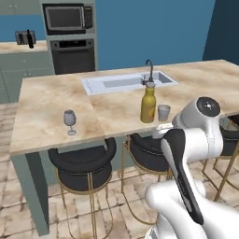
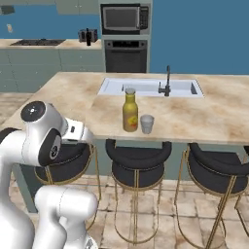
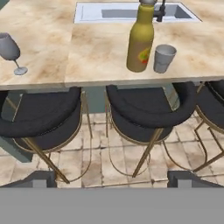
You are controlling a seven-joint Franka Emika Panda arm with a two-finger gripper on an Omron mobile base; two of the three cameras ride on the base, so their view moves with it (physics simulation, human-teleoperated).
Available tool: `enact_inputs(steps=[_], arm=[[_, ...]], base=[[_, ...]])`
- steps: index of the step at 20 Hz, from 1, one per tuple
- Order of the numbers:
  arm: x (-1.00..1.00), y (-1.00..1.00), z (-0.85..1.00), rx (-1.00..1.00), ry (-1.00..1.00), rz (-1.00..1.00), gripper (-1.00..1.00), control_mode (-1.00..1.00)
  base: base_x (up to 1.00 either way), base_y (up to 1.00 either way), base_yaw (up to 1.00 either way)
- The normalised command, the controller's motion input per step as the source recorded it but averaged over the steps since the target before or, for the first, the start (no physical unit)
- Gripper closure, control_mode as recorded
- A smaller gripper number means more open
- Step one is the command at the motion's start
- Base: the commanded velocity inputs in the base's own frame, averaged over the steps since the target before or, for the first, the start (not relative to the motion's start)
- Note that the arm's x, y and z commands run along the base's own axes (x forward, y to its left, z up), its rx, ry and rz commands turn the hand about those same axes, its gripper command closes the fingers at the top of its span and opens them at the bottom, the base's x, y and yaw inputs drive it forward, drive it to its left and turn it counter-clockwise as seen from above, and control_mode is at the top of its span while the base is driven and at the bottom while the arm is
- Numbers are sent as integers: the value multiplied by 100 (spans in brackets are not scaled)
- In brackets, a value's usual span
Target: There is a wine glass and glass cup on the dining counter. Place the wine bottle next to the wine glass and the juice bottle next to the glass cup.
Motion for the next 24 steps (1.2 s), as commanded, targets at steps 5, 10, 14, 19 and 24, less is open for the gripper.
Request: enact_inputs(steps=[5, 10, 14, 19, 24], arm=[[0, 0, 0, 0, 0, 0, -100, 100], [0, 0, 0, 0, 0, 0, -100, 100], [0, 0, 0, 0, 0, 0, -100, 100], [0, 0, 0, 0, 0, 0, -100, 100], [0, 0, 0, 0, 0, 0, -100, 100]], base=[[-9, 88, 7], [-3, 93, 2], [0, 94, 0], [5, 94, 0], [13, 94, 0]])
